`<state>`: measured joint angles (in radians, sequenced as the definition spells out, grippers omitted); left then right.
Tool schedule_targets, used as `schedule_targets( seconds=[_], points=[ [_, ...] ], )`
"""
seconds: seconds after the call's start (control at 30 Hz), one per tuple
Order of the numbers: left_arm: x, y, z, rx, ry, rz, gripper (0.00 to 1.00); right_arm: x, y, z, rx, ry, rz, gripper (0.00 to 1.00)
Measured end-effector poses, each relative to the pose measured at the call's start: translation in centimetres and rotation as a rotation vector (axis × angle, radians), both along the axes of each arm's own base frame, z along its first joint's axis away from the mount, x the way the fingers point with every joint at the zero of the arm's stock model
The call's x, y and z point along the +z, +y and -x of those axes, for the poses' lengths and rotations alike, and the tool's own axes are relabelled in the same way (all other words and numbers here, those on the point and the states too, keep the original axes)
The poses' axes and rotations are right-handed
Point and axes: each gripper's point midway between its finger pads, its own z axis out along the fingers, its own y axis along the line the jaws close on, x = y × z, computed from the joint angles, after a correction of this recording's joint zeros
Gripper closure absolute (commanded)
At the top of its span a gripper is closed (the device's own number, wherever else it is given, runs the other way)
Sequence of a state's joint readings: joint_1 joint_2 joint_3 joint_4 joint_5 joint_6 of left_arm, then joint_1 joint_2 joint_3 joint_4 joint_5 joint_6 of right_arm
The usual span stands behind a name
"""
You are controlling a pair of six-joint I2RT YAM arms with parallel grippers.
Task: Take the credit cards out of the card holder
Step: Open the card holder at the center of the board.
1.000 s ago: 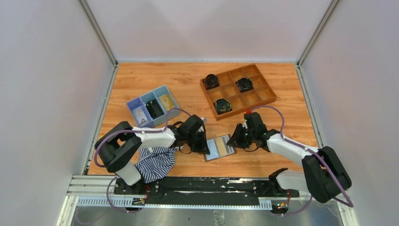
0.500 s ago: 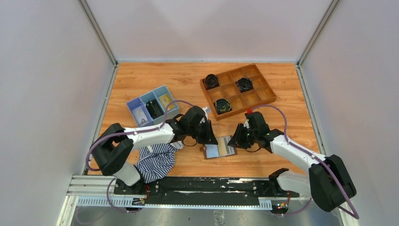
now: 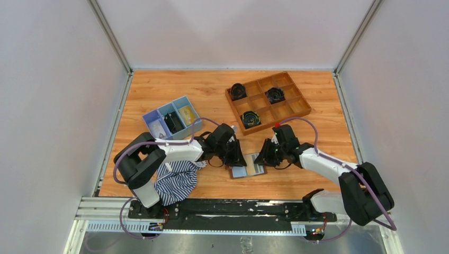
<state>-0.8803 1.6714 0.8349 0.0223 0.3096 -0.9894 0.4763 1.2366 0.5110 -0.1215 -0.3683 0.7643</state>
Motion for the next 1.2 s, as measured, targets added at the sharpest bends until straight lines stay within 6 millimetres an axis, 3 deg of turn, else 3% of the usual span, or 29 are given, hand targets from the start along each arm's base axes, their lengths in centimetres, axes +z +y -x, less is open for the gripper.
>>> schedule_targets(
  seconds=[0.27,0.57,0.93,1.2],
  points=[
    [-2.4,0.7,0.5,0.028,0.051,-0.035,0.76,-0.7,0.7,0.0,0.02,0.006,-0.04,0.71],
    [-1.5,0.2,0.2,0.027,0.026,0.001,0.75,-0.7,0.9,0.0,0.017,-0.005,-0.058,0.71],
    [0.2,-1.2,0.2,-0.001,-0.014,0.072,0.76,-0.7,-0.3,0.1,-0.017,-0.028,-0.007,0.72],
    [-1.0,-1.4,0.1,-0.001,0.002,0.06,0.75,-0.7,-0.6,0.2,-0.022,-0.031,0.006,0.71]
  ],
)
